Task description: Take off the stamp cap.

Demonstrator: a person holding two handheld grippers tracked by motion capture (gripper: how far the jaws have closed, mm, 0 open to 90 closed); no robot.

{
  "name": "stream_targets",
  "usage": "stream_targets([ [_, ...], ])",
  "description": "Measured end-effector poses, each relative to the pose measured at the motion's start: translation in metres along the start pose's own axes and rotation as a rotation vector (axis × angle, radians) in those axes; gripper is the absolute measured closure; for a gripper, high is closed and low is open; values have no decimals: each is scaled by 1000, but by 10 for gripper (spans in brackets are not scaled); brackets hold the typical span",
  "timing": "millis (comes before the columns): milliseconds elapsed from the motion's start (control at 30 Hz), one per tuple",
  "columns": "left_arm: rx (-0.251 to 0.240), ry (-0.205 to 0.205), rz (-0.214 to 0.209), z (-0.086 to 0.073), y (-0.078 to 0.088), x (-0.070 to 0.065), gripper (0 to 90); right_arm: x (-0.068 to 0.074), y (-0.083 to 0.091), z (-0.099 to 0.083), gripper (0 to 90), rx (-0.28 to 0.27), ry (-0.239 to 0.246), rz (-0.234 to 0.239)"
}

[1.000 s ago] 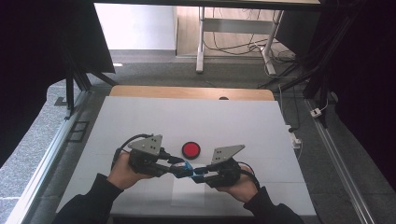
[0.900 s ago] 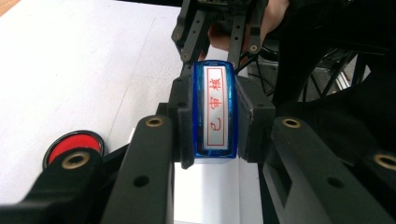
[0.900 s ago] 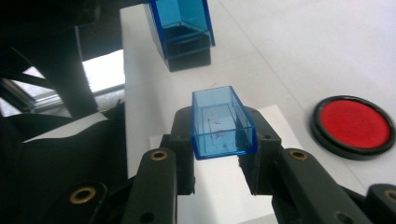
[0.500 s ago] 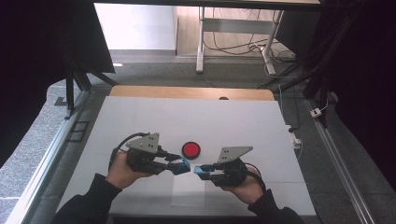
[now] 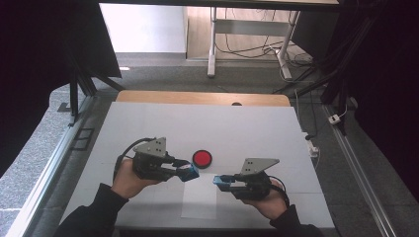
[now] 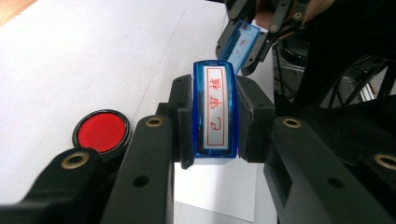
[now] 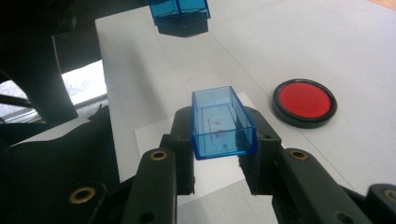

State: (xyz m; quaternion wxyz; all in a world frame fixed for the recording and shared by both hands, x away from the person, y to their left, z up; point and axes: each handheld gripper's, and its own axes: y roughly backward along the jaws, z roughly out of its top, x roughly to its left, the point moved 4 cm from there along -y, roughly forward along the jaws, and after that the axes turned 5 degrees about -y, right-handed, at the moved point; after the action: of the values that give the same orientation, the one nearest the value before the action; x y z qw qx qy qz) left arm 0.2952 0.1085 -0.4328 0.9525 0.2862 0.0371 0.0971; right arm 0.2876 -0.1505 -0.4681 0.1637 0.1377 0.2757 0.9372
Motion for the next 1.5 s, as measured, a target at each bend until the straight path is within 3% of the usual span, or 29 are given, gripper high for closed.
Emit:
stream_targets([
  [167, 5, 8, 20, 0, 1, 1, 707, 1, 6, -2, 685, -6, -26, -18],
  [433, 7, 24, 44, -1, 2, 4, 708, 5, 17, -7, 685, -8, -6, -37],
  [667, 14, 44, 58, -1, 0, 6, 708, 2, 25, -11, 685, -29, -48, -74],
  [1000, 16, 75, 81, -1, -3, 11, 707, -1, 40, -25, 685, -17, -88, -171],
  [1500, 26, 91, 104, 1, -4, 20, 707, -8, 74, -52, 685, -48, -160, -304],
])
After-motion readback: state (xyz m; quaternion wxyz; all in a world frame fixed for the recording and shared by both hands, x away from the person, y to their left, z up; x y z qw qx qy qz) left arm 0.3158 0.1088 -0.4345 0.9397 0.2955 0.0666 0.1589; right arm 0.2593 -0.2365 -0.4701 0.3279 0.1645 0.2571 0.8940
